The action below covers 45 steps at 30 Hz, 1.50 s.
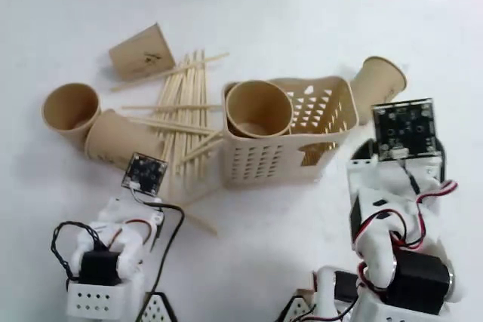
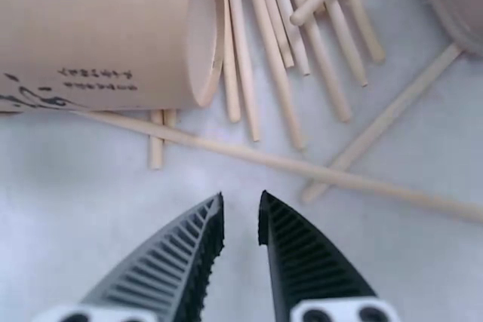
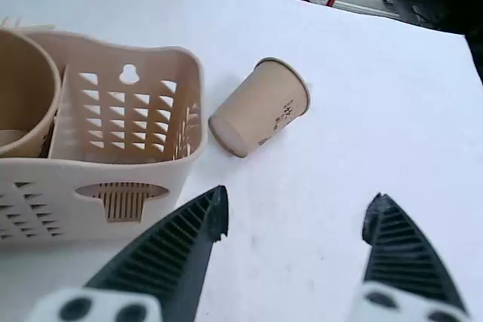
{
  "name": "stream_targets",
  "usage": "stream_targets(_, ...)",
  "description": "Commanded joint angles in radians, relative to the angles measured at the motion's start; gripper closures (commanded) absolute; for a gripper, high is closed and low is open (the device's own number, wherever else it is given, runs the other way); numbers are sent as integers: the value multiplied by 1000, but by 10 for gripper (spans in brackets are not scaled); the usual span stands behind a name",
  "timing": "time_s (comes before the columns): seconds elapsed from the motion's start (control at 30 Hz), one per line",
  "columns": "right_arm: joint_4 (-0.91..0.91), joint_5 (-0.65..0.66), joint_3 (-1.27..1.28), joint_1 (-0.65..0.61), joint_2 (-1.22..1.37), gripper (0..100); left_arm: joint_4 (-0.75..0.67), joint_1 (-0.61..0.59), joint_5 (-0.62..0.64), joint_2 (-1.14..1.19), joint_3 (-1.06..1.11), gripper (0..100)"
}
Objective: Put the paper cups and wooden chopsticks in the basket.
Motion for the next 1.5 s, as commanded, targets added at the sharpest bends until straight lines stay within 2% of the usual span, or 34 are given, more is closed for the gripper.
stream_targets(0.0,-54,3,-8,19,8,707,5,-5,-3,-5,0,905)
stream_targets(0.27,-85,-6,-69,-128,111,708,5,-5,-3,-5,0,905)
stream_targets(0.5,-93,-8,-304,-16,489,708,5,-5,-3,-5,0,905)
stream_targets(0.87,-99,2,-873,120,1106,706,5,-5,-3,-5,0,905)
stream_targets(0.97,-173,2,-1023,159,1287,707,5,-5,-3,-5,0,905)
stream_targets(1.27,-519,-8,-1286,160,1817,707,5,-5,-3,-5,0,905)
stream_targets(1.47,-579,-8,-1458,128,2091,708,5,-5,-3,-5,0,905)
